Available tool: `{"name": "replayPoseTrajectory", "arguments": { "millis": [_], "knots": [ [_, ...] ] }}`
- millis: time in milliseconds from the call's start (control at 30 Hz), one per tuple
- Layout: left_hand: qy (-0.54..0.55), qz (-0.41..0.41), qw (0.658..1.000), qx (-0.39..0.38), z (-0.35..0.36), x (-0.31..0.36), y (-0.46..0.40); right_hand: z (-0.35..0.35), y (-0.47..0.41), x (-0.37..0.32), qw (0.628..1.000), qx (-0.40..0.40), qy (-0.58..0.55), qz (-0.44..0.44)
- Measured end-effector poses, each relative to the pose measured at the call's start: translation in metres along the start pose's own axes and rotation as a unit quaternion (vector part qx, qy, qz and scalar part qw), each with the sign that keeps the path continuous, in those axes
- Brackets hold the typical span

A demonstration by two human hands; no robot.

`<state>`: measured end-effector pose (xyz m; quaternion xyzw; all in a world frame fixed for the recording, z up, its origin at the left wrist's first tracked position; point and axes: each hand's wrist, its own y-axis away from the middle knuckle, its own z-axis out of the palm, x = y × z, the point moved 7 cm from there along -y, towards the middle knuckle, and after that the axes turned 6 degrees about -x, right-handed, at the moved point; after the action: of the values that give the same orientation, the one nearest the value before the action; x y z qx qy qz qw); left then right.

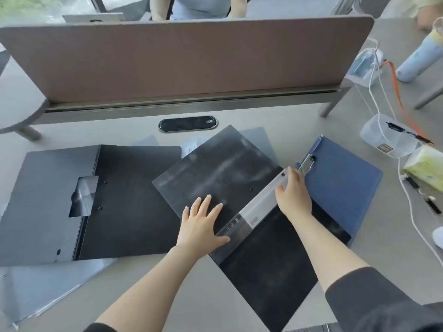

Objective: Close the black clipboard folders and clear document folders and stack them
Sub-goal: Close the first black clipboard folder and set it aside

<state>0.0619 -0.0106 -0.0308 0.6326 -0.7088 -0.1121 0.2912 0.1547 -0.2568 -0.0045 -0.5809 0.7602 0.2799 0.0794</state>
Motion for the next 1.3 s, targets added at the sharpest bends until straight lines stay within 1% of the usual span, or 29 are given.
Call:
{"name": "replayPoseTrajectory", "arguments": {
  "millis": [67, 167, 233, 533, 800, 933, 1167, 1300],
  "knots": [
    [-0.008, -0.006, 1.000, 0.003, 0.001, 0.002, -0.002, -0.002, -0.004, 0.005, 0.999, -0.012, -0.021, 0.025],
    [-0.013, -0.014, 1.000, 0.012, 0.004, 0.001, -0.004, 0.003, -0.010, 0.012, 0.998, -0.042, -0.039, 0.040],
    [-0.019, -0.015, 1.000, 0.013, 0.004, 0.004, -0.005, 0.003, -0.013, 0.015, 0.997, -0.046, -0.041, 0.044],
    [-0.005, -0.018, 1.000, 0.023, -0.004, 0.022, -0.010, -0.015, -0.020, 0.012, 0.999, 0.009, -0.047, 0.025],
    [0.006, -0.015, 0.999, 0.038, -0.018, 0.040, -0.014, -0.030, -0.015, 0.006, 0.994, 0.026, -0.110, 0.012],
    [0.028, -0.004, 0.998, 0.050, -0.025, 0.046, -0.015, -0.039, -0.006, -0.001, 0.990, 0.035, -0.136, 0.007],
    [0.086, 0.035, 0.993, 0.067, -0.051, 0.065, -0.001, -0.068, 0.029, -0.026, 0.965, 0.092, -0.247, -0.005],
    [0.142, 0.066, 0.981, 0.111, -0.080, 0.079, 0.018, -0.089, 0.056, -0.054, 0.945, 0.139, -0.294, -0.035]
  ]
}}
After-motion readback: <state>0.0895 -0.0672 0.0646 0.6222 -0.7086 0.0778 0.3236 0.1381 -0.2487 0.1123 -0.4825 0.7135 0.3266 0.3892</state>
